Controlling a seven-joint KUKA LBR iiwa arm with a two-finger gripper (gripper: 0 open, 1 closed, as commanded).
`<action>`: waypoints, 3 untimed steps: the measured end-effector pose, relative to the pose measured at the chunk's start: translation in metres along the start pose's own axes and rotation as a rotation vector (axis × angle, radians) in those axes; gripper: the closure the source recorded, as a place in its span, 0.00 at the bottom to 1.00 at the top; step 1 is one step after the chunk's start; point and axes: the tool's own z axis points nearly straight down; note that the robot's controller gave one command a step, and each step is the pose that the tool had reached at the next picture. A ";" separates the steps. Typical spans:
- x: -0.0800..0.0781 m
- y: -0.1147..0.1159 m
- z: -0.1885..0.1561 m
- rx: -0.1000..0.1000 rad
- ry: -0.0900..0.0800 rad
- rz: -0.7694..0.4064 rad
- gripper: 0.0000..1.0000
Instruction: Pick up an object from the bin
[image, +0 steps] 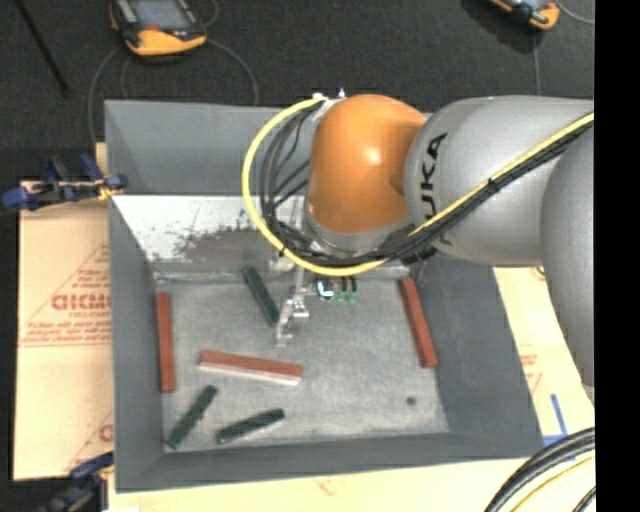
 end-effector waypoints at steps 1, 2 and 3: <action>-0.001 -0.001 -0.004 0.000 -0.006 0.002 0.00; 0.005 0.007 0.038 -0.002 -0.016 -0.009 0.00; 0.016 0.013 0.119 0.000 -0.007 -0.273 1.00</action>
Offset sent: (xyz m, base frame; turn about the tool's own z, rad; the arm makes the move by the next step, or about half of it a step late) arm -0.0231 0.0210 -0.1172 -0.0209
